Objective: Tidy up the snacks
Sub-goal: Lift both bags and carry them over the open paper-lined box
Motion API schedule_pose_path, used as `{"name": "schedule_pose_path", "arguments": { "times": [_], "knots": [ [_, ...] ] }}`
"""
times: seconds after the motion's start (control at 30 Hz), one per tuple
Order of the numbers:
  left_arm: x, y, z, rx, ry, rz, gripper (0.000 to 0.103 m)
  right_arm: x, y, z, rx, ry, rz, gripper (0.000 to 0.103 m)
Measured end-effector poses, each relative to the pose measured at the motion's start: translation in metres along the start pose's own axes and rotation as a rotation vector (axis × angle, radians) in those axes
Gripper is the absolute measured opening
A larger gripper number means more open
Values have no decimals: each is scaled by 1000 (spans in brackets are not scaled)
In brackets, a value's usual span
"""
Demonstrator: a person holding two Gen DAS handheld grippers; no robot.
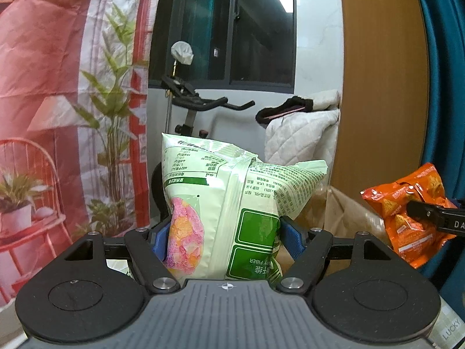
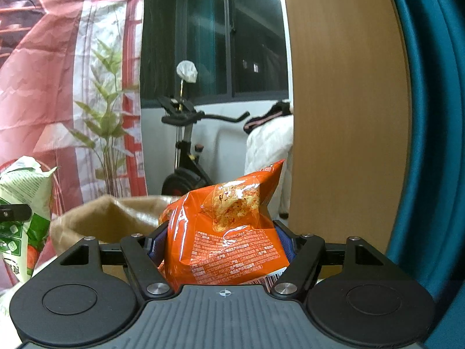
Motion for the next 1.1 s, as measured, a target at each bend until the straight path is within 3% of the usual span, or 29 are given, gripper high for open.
{"name": "schedule_pose_path", "arguments": {
  "times": [0.3, 0.6, 0.77, 0.87, 1.1],
  "knots": [
    [54, 1, 29, 4, 19, -30, 77, 69, 22, 28, -29, 2, 35, 68],
    [116, -3, 46, 9, 69, -41, 77, 135, 36, 8, -17, 90, 26, 68],
    [136, -12, 31, 37, 135, -84, 80, 152, 31, -13, 5, 165, 17, 69],
    [137, -11, 24, 39, 147, -95, 91, 155, 30, -20, 15, 186, 13, 75],
    [126, -3, 23, 44, 154, -98, 91, 139, 34, -22, 25, 191, 54, 82]
  ]
}}
Point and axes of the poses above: each gripper's, at about its wrist camera, not at the fingertips, and x roughly the way its jaws point, y to its left, z to its top, the point moved 8 cm from there along x, roughly the way its jaws point, and after that the axes turned 7 degrees about x, right-handed, at the moved point
